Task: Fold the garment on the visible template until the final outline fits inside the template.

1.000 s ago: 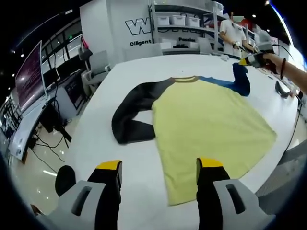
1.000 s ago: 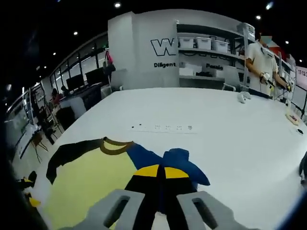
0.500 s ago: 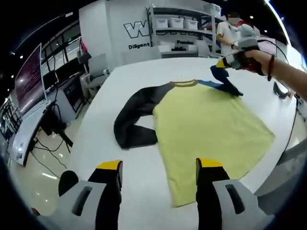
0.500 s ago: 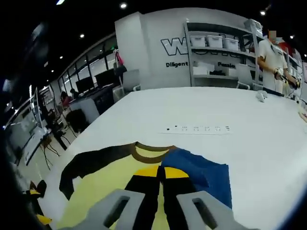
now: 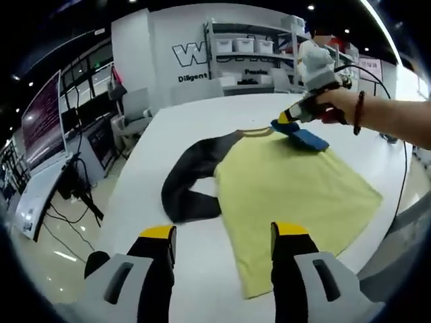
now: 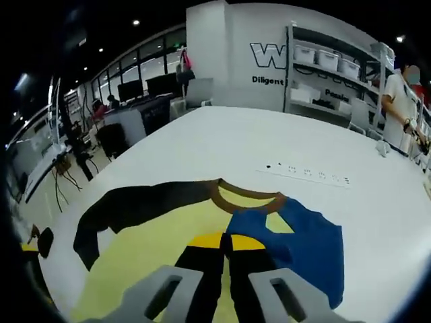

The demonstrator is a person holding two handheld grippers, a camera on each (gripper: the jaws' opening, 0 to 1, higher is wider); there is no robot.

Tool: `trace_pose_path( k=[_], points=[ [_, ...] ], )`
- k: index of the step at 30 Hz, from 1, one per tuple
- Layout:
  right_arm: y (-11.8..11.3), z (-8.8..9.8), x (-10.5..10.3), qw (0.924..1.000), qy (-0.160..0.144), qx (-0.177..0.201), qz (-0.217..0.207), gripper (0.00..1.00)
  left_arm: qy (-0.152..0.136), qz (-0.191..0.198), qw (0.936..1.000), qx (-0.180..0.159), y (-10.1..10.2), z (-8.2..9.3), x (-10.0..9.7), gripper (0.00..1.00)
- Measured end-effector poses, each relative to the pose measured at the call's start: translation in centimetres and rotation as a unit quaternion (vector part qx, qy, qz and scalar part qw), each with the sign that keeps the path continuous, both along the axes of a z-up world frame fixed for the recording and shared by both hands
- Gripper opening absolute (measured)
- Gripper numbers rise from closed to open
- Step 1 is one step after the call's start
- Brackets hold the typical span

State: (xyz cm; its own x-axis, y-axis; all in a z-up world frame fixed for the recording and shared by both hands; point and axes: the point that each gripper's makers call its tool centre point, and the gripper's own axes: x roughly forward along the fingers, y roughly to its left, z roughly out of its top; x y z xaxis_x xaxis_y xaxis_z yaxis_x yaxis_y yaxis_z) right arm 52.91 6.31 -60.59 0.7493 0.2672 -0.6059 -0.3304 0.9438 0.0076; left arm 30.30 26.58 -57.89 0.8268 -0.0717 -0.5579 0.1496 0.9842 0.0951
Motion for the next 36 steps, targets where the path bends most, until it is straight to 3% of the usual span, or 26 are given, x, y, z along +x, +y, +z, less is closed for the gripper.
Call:
trace_pose_path(
  k=[10,15,18,24,26,30,36],
  points=[
    [2.1,-4.1,-1.3,0.9988,0.035,-0.008,0.034,0.0,-0.006,-0.001,1.0,0.002,0.5,0.4,0.2,0.55],
    [3.0,-6.1,-2.4,0.9942,0.058,-0.024,0.088,0.0,0.004,-0.004,1.0,0.001,0.4,-0.2,0.0,0.58],
    [3.5,-6.6,-2.9,0.9915,0.062,-0.023,0.112,0.08,0.006,-0.007,0.9999,-0.003,0.2,-0.2,0.0,0.56],
    [3.5,-4.0,-2.8,0.992,0.028,0.026,0.121,0.28,0.023,-0.011,0.9995,-0.016,-0.4,-0.7,-0.1,0.63],
    [2.6,-2.8,-3.0,0.9918,0.015,0.044,0.119,0.29,0.023,-0.017,0.9993,-0.022,-0.9,-0.6,0.0,0.67],
    [0.2,-2.0,-2.7,0.9933,0.006,0.056,0.101,0.3,0.025,-0.029,0.9989,-0.026,-1.7,-0.4,0.1,0.74],
    [-2.9,-2.7,-2.3,0.9948,0.012,0.059,0.081,0.31,0.034,-0.042,0.9983,-0.024,-2.2,-0.6,0.0,0.75]
  ],
)
